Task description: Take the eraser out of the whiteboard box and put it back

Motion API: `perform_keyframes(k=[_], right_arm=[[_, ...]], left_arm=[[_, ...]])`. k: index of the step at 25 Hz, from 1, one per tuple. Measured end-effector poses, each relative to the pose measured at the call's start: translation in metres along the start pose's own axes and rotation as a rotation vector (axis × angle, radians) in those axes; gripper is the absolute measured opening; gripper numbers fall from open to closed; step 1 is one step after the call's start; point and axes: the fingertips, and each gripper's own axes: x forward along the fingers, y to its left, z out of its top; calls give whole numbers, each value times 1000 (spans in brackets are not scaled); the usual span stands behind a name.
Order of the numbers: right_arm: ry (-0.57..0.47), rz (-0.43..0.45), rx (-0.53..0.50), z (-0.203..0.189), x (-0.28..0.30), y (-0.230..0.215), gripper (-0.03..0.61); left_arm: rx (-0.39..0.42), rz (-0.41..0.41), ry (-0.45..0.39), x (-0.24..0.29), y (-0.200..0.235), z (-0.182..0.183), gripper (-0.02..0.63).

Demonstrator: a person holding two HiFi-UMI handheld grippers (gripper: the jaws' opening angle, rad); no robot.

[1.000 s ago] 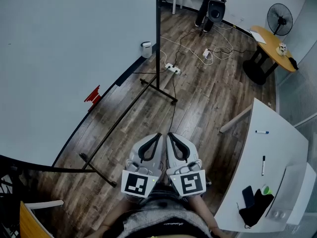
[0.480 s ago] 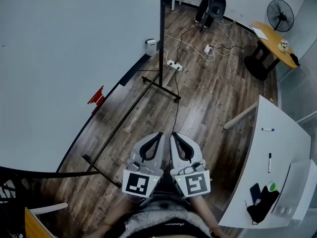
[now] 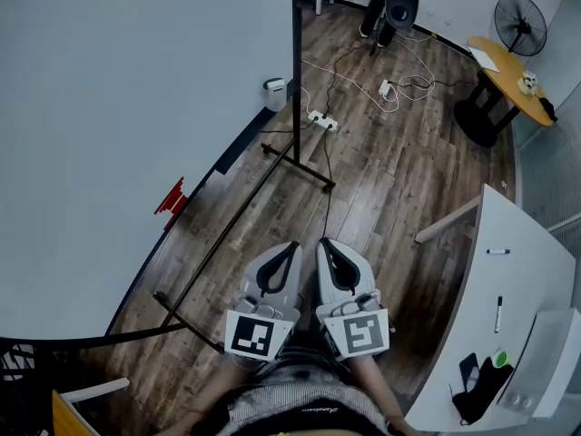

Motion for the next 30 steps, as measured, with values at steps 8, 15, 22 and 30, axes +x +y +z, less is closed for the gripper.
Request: perform_keyframes(k=[8, 15, 22, 30], right_arm=[[11, 70, 27, 8, 90, -87, 3], [-25, 120, 13, 27, 149, -157, 3], [-2, 236, -1, 28, 197, -193, 3], [-9, 345, -4, 24, 249, -205, 3]], left_arm=[[7, 60, -19, 122, 29, 15, 2], [2, 139, -36, 201, 45, 32, 2], [-19, 238, -36, 252, 59, 32, 2], [-35, 376, -28, 274, 98, 27, 2]])
